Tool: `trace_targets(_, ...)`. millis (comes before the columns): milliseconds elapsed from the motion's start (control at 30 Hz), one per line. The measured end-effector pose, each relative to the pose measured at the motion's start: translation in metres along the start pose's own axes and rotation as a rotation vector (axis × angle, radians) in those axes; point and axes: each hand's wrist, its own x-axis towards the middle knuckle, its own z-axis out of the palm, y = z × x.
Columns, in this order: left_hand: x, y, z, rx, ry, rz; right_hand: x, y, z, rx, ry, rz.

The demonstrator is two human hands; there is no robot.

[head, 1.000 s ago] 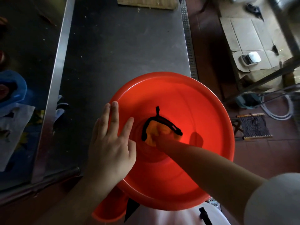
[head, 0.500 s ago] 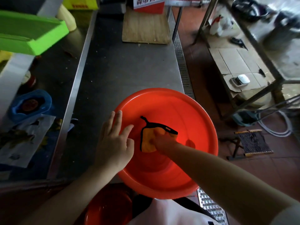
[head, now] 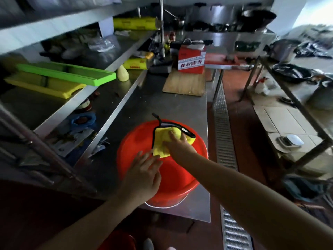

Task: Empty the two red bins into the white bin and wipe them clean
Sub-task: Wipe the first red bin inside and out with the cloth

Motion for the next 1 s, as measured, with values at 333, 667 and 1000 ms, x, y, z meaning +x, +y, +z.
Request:
trace_targets(333,-0.013,0.114,0.033,0.008,-0.087,0.013,-0.099,0.061,-0.026,0.27,0.078,0.248)
trace_targets(667,0.004,0.112,0.046,0.111,-0.256,-0.061,-0.175,0.065,0.04,0.528,0.071,0.449)
trace_targets(1000,0.061,0.043,-0.016,-0.186,-0.004,-0.122,-0.182,-0.001,0.081,0.672,0.073,0.513)
